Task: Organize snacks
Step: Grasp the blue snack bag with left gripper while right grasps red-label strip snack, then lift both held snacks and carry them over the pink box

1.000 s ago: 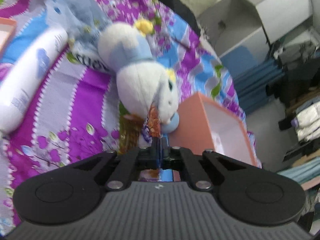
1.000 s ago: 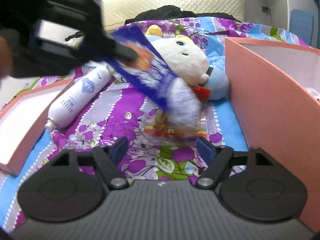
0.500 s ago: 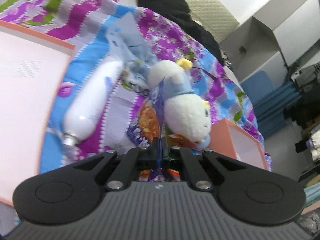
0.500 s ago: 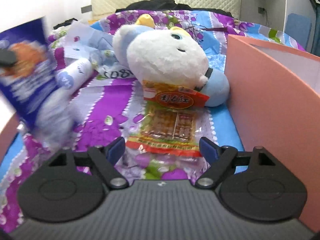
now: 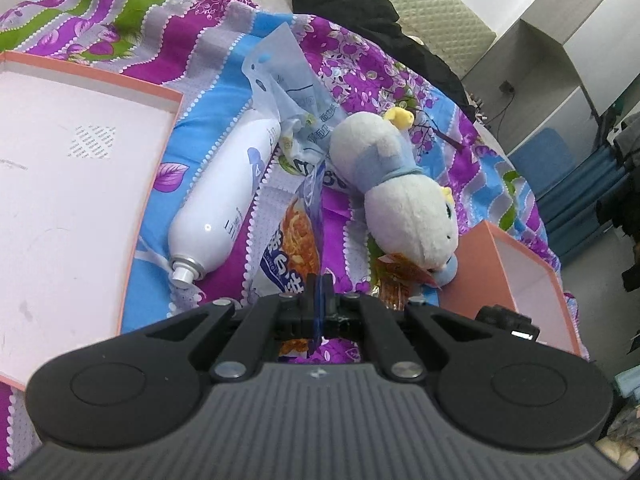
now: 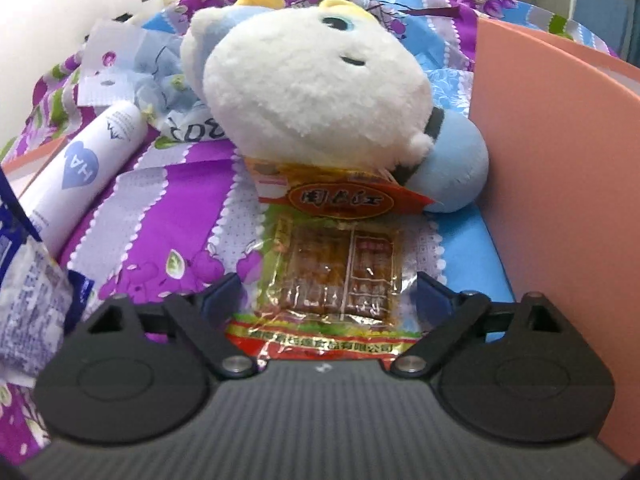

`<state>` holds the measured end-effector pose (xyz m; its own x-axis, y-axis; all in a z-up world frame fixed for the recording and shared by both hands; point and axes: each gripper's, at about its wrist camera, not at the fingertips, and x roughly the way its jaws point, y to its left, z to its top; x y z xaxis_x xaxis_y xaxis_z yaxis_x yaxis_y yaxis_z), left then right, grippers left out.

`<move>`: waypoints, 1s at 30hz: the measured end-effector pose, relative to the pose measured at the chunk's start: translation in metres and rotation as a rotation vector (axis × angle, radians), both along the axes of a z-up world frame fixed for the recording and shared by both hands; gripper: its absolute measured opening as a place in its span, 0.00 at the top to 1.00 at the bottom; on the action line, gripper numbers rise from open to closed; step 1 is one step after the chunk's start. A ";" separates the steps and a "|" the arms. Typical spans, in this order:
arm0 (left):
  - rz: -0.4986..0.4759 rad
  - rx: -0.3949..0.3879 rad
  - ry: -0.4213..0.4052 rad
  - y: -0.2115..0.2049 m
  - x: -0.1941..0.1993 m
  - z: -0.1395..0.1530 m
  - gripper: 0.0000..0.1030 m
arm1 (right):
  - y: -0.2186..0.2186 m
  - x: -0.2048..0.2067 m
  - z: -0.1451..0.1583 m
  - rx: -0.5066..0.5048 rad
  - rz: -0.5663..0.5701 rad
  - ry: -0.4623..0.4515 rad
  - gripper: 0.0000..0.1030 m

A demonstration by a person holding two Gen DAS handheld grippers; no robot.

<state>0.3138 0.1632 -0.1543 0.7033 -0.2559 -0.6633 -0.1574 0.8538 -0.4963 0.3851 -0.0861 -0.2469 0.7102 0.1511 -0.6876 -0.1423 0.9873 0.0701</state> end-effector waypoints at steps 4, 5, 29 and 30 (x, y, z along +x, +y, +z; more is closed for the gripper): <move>0.002 0.023 0.007 -0.005 -0.003 0.004 1.00 | 0.006 -0.007 0.008 -0.032 0.033 0.001 0.44; 0.000 0.026 0.008 -0.006 -0.004 0.005 1.00 | 0.008 -0.009 0.011 -0.051 0.038 0.000 0.54; -0.074 0.174 -0.030 -0.079 -0.119 0.056 1.00 | -0.050 -0.151 0.085 0.023 0.089 0.007 0.91; -0.076 0.172 -0.030 -0.082 -0.125 0.056 1.00 | -0.053 -0.158 0.087 0.030 0.092 0.004 0.91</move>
<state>0.1885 0.0811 -0.0985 0.7065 -0.1938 -0.6807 -0.0766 0.9352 -0.3457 0.2267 -0.1393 -0.1595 0.6898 0.2360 -0.6845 -0.2317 0.9676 0.1001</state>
